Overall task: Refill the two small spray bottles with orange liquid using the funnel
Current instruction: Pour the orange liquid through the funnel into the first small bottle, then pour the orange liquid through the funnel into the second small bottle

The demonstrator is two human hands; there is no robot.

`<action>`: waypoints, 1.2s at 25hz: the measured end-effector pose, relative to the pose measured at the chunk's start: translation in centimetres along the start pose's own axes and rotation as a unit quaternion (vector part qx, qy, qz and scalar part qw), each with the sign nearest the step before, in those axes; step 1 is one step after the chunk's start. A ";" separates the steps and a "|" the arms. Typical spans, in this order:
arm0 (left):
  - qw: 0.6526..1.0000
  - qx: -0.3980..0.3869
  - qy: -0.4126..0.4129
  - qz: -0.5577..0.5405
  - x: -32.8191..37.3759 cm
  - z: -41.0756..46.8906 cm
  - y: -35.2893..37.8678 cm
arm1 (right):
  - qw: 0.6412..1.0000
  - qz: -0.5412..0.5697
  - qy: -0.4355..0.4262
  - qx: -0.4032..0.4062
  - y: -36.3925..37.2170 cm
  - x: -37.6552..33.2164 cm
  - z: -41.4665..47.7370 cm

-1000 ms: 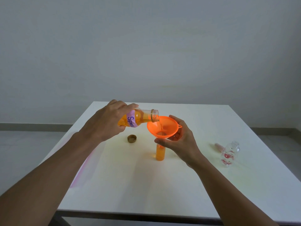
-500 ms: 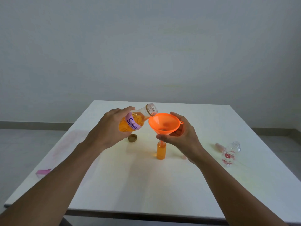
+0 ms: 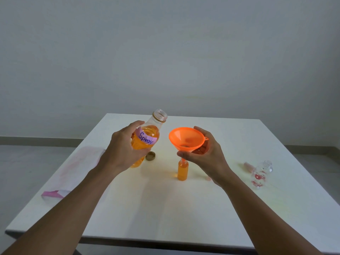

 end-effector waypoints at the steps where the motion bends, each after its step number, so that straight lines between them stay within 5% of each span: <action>1: 1.000 0.003 -0.006 -0.005 -0.2 0.0 -0.1 | 1.000 -0.002 -0.003 0.001 0.0 -0.1 0.0; 15: 1.000 0.012 -0.004 -0.021 0.8 -0.8 -0.8 | 0.999 0.028 -0.020 0.037 -1.9 -2.7 0.4; 24: 0.996 -0.020 0.078 -0.031 12.0 -2.1 1.9 | 0.983 0.053 -0.038 0.169 -18.2 -5.5 -0.4; 30: 0.992 -0.063 0.109 -0.025 18.7 -4.0 5.8 | 0.983 0.033 -0.006 0.179 -24.3 -3.2 -4.0</action>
Point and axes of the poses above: each hand's wrist, its own z-axis towards the middle knuckle, its own y-axis out of the palm, x = y × z, the point moved 6 cm from there along z, towards the middle knuckle, and after that the axes turned 14 degrees about -y, right-handed, at the moved point
